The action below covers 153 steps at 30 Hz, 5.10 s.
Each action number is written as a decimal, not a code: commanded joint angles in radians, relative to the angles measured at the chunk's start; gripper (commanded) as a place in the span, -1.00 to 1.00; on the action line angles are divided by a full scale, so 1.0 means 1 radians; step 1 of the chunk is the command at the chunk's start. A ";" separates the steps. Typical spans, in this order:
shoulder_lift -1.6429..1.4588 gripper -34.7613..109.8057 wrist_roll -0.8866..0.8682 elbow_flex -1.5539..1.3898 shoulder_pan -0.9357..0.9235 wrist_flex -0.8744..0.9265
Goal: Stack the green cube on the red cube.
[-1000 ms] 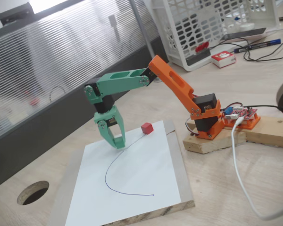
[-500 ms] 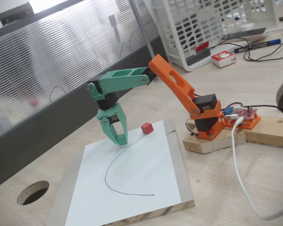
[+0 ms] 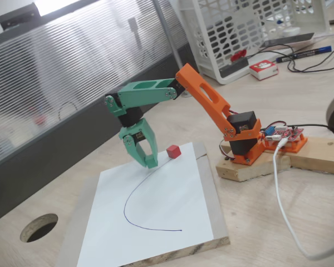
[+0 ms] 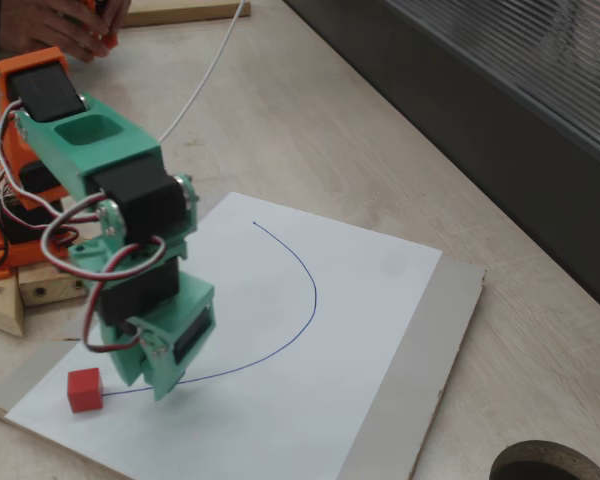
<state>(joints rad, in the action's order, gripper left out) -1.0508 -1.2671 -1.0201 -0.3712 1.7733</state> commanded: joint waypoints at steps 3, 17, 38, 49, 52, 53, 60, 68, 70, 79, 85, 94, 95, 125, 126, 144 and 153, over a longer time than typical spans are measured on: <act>-0.091 -0.32 -0.005 0.006 -0.028 0.021; -0.084 -0.32 -0.003 0.003 -0.029 0.054; -0.089 -0.32 -0.009 -0.063 -0.029 0.060; -0.094 -0.32 -0.011 -0.063 -0.031 0.057; -0.094 -0.32 -0.009 -0.064 -0.031 0.057; -0.094 -0.32 -0.014 -0.064 -0.031 0.051; -0.092 -0.32 -0.018 -0.064 -0.031 0.051; -0.092 -0.32 -0.018 -0.066 -0.095 0.049; -0.092 -0.32 -0.018 -0.066 -0.120 0.049; -0.146 -0.32 -0.017 -0.167 -0.127 0.046; -0.179 -0.32 -0.018 -0.175 -0.115 0.046; -0.179 -0.32 -0.018 -0.175 -0.114 0.046; -0.179 -0.32 -0.018 -0.175 -0.114 0.046; -0.264 -0.32 -0.017 -0.169 -0.124 0.046; -0.265 -0.32 -0.017 -0.170 -0.126 0.046; -0.267 -0.32 -0.012 -0.169 -0.207 0.046; -0.267 -0.32 -0.017 -0.173 -0.224 0.046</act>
<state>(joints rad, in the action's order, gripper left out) -1.2594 -1.2686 -1.1904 -0.5906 1.8162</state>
